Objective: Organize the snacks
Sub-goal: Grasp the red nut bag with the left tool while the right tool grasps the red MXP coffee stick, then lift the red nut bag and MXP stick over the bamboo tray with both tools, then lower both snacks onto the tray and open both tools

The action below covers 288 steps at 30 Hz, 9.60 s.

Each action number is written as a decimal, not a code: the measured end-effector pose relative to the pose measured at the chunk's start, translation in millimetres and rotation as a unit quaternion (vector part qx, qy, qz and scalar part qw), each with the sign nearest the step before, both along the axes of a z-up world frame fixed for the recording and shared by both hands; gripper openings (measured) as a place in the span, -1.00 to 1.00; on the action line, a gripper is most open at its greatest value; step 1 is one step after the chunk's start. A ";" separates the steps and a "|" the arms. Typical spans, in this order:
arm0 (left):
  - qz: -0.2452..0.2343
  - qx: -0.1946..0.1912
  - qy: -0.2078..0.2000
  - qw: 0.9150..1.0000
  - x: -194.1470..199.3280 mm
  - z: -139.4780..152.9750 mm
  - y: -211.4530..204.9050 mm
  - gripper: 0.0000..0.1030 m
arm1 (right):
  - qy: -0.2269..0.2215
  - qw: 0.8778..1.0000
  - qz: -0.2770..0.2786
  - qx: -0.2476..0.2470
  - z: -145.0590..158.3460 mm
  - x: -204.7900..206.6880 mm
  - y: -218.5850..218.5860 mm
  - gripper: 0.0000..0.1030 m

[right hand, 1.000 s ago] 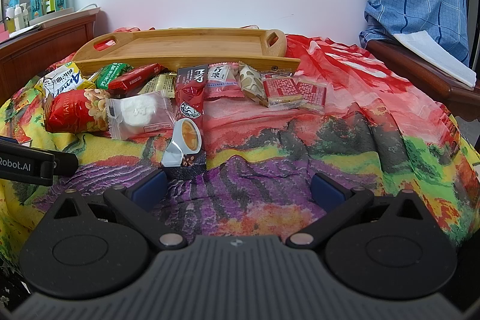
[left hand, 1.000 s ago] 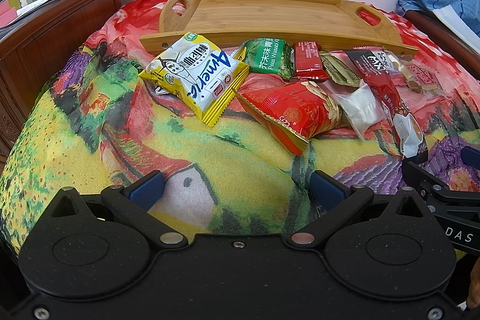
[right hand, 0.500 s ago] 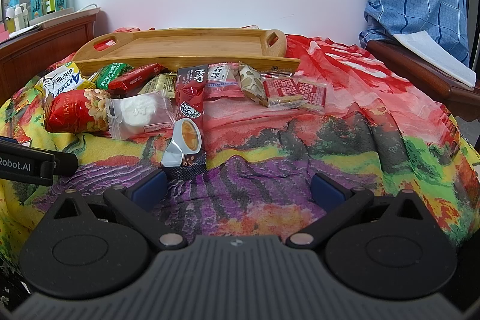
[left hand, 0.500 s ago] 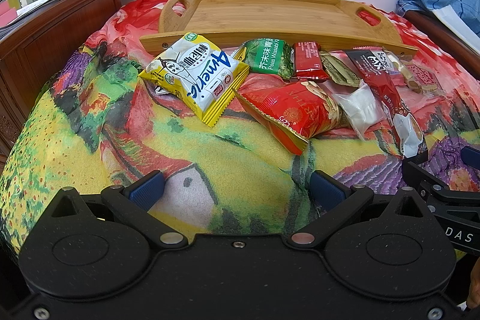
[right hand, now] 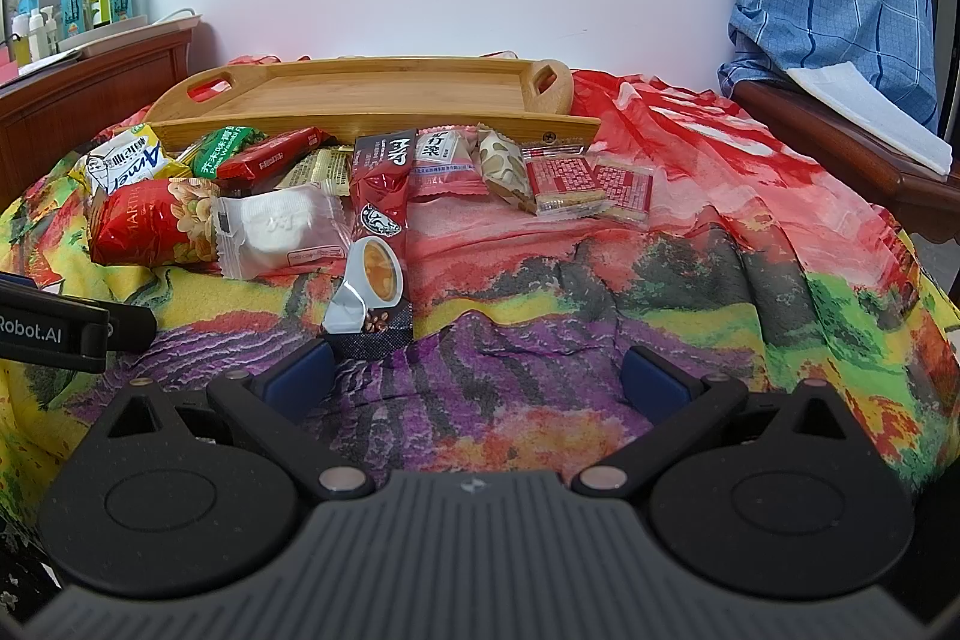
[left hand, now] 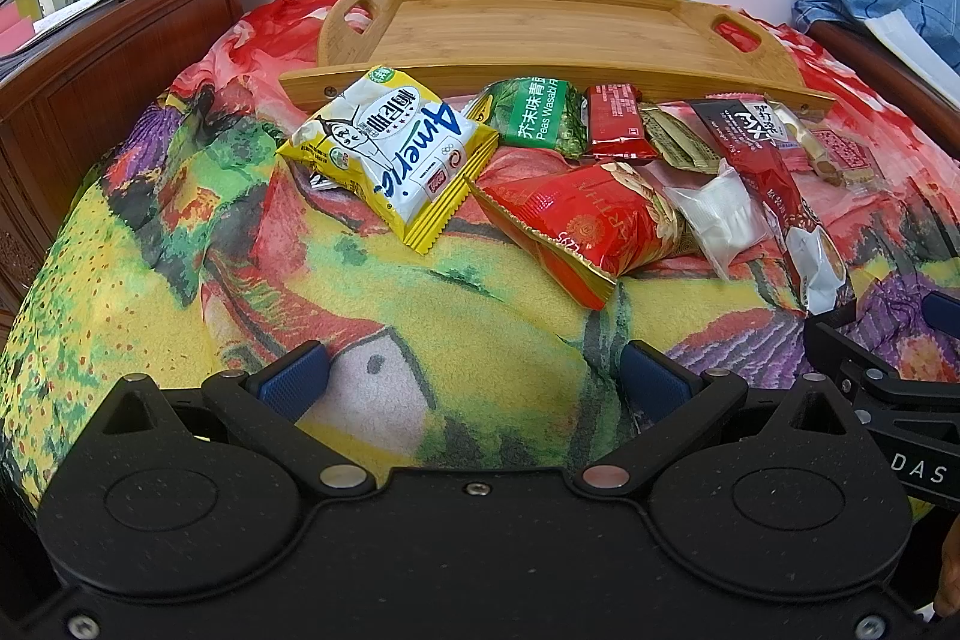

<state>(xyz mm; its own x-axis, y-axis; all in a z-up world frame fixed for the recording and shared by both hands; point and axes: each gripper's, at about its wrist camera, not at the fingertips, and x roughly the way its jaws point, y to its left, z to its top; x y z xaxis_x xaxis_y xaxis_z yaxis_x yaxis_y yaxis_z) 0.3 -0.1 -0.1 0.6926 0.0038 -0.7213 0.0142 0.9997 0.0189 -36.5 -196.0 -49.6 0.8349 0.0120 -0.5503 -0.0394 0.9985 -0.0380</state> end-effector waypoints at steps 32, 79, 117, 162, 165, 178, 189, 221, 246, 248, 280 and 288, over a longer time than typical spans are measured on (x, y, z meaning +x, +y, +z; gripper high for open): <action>-0.028 -0.019 -0.053 0.998 -9.7 39.3 8.9 0.35 | -0.022 0.999 0.023 0.014 21.0 -4.2 -2.2 0.62; -0.164 0.026 -0.084 0.982 -1.6 38.1 -20.9 0.07 | -0.012 0.997 0.063 0.034 22.7 30.9 8.2 -0.51; -0.176 0.024 -0.052 0.983 -0.4 24.5 -41.9 -0.05 | -0.001 0.999 0.024 0.045 22.7 30.6 -10.4 -0.51; -0.057 -0.052 -0.083 0.994 58.4 106.5 2.6 -0.11 | -0.021 0.997 -0.002 0.073 86.4 54.8 -18.6 -0.56; -0.054 -0.055 -0.081 0.994 63.2 109.2 3.2 -0.11 | -0.022 0.997 -0.002 0.075 89.8 59.1 -18.2 -0.56; -0.047 -0.057 -0.086 0.994 93.5 134.9 6.8 -0.11 | -0.031 0.997 0.012 0.072 120.0 88.7 -17.5 -0.56; -0.038 -0.057 -0.087 0.994 142.9 145.3 -2.2 -0.11 | -0.032 0.995 0.028 0.094 128.1 139.9 -19.5 -0.56; 0.055 -0.075 0.015 0.996 275.3 59.0 -15.5 -0.10 | 0.071 0.988 0.021 0.134 68.9 258.9 -31.3 -0.55; 0.051 -0.054 0.019 0.997 284.1 46.3 -23.7 -0.10 | 0.097 0.987 0.019 0.124 55.5 268.1 -32.6 -0.54; 0.050 -0.052 0.019 0.997 284.2 46.0 -24.1 -0.09 | 0.097 0.987 0.020 0.123 55.7 268.0 -32.5 -0.53; 0.014 -0.022 -0.028 0.999 224.2 80.6 -5.8 0.77 | 0.025 0.990 0.057 0.124 81.3 231.0 -28.1 0.52; 0.001 -0.018 -0.043 0.999 184.6 84.4 -5.6 0.84 | 0.002 0.991 0.041 0.130 85.5 200.3 -40.7 0.69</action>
